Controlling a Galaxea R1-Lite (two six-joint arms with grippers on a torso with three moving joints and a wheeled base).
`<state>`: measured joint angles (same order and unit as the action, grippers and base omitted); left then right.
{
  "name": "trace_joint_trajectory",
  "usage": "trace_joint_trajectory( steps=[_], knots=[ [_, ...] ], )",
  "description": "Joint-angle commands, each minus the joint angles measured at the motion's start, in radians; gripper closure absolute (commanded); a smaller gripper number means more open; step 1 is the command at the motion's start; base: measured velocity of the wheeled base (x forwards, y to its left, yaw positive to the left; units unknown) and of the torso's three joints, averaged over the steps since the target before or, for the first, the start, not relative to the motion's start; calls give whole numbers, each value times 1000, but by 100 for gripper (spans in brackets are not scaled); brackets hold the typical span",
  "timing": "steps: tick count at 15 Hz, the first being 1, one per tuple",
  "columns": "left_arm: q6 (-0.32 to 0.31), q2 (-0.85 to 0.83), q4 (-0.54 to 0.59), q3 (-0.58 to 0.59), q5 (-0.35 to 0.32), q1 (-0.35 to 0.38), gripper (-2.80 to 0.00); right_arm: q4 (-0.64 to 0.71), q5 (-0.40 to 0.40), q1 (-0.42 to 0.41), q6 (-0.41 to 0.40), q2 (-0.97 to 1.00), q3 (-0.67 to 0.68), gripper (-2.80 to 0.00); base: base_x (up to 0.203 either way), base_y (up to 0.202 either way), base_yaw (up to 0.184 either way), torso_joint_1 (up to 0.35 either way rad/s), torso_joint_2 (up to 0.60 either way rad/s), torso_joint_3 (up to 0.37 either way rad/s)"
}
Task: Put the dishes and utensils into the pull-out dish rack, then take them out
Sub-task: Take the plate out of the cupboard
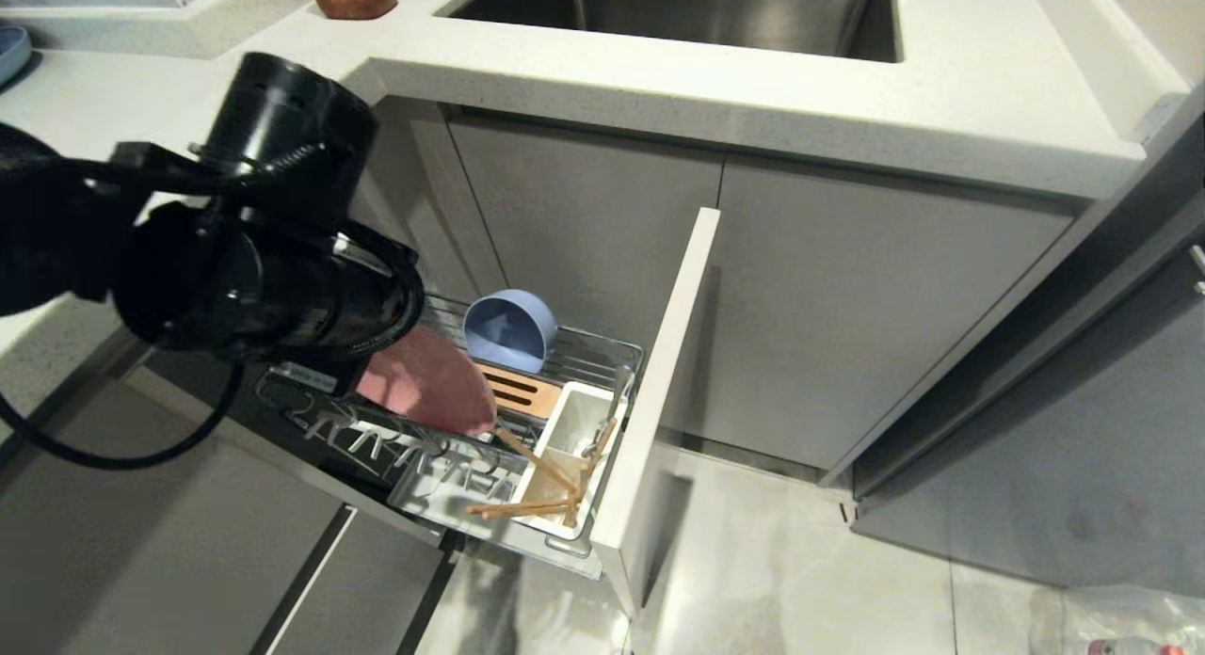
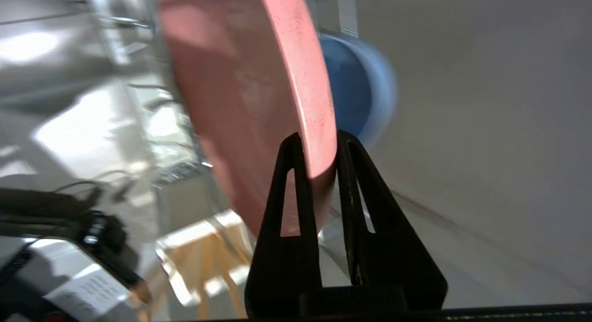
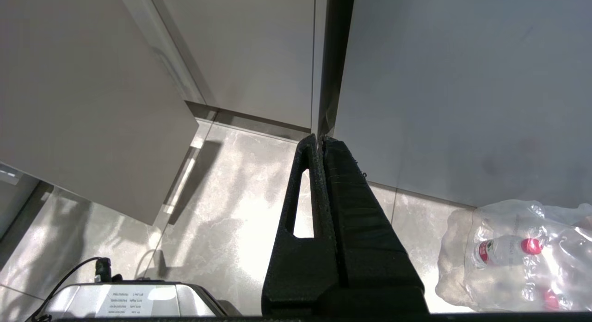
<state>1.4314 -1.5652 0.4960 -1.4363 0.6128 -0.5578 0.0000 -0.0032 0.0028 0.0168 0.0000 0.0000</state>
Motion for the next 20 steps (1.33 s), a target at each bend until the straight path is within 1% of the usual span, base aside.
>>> trace_joint_trajectory(
  steps=[1, 3, 7, 9, 10, 11, 14, 15, 16, 18, 19, 20],
  knots=[
    [-5, 80, -1, -19, 1, -38, 0, 0, 0, 0, 0, 2, 0, 0, 0, 0, 0, 0, 0, 0],
    [-34, 131, -2, -32, -3, -88, 0, 0, 0, 0, 0, 2, 0, 0, 0, 0, 0, 0, 0, 0],
    [-105, 247, -2, -80, -12, -230, 0, 0, 0, 0, 0, 2, 0, 0, 0, 0, 0, 0, 0, 0],
    [-177, 298, -3, -125, -11, -307, 0, 0, 0, 0, 0, 2, 0, 0, 0, 0, 0, 0, 0, 0],
    [-221, 315, -3, -155, -8, -332, 0, 0, 0, 0, 0, 2, 0, 0, 0, 0, 0, 0, 0, 0],
    [-275, 329, -4, -190, -2, -346, 0, 0, 0, 0, 0, 2, 0, 0, 0, 0, 0, 0, 0, 0],
    [-447, 348, -8, -280, 22, -350, 0, 0, 0, 0, 0, 2, 0, 0, 0, 0, 0, 0, 0, 0],
    [-525, 348, -8, -314, 44, -349, 0, 0, 0, 0, 0, 2, 0, 0, 0, 0, 0, 0, 0, 0],
    [-612, 347, -8, -347, 80, -347, 0, 0, 0, 0, 0, 2, 0, 0, 0, 0, 0, 0, 0, 0],
    [-761, 347, -8, -373, 148, -339, 0, 0, 0, 0, 0, 2, 0, 0, 0, 0, 0, 0, 0, 0],
    [-844, 349, -8, -378, 167, -314, 0, 0, 0, 0, 0, 2, 0, 0, 0, 0, 0, 0, 0, 0],
    [-915, 350, -8, -382, 180, -265, 0, 0, 0, 0, 0, 2, 0, 0, 0, 0, 0, 0, 0, 0]
  ],
)
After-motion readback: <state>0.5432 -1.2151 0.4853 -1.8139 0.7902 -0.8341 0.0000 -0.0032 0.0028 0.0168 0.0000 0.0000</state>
